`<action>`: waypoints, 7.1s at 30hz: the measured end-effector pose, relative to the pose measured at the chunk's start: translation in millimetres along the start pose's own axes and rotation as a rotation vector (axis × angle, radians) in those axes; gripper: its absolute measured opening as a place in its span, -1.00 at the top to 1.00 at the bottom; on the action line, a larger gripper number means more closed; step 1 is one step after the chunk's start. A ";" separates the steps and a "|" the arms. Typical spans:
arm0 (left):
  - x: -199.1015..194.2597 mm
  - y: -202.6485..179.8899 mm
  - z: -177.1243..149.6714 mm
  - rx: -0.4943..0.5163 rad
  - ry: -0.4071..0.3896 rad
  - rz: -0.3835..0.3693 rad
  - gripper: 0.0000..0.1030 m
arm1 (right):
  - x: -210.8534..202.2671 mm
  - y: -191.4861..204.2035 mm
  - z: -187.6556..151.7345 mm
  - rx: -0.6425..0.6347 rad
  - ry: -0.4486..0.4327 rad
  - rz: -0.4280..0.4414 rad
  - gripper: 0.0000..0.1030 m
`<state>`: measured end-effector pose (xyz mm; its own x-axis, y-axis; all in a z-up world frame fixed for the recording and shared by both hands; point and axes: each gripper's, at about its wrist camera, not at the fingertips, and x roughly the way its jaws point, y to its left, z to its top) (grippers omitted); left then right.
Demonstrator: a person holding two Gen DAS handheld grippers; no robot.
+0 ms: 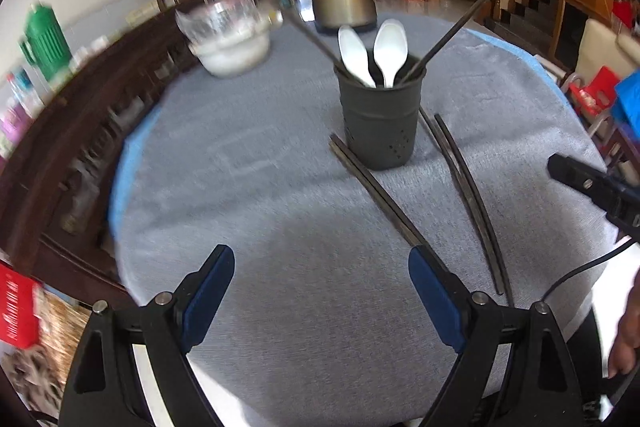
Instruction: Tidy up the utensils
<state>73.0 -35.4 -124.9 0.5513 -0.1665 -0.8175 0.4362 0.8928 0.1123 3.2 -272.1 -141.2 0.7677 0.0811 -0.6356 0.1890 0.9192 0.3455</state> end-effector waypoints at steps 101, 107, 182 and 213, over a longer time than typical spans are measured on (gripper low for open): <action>111.5 30.7 69.0 -0.272 0.240 -0.121 -0.49 | 99.5 -17.7 5.6 0.098 0.217 0.004 0.66; 103.1 25.9 54.9 -0.287 0.251 -0.131 -0.48 | 99.5 -18.3 5.5 0.099 0.213 0.009 0.66; 149.7 59.8 113.3 -0.350 0.272 -0.306 0.34 | 94.6 -25.7 58.8 0.108 0.238 0.026 0.85; 131.8 62.6 102.1 -0.346 0.138 -0.287 0.90 | 43.8 13.1 60.8 0.049 0.124 0.117 0.85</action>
<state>245.7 -44.2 -167.9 0.3336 -0.3905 -0.8580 0.2818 0.9099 -0.3045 76.5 -279.9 -122.5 0.7052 0.2365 -0.6684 0.1344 0.8810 0.4536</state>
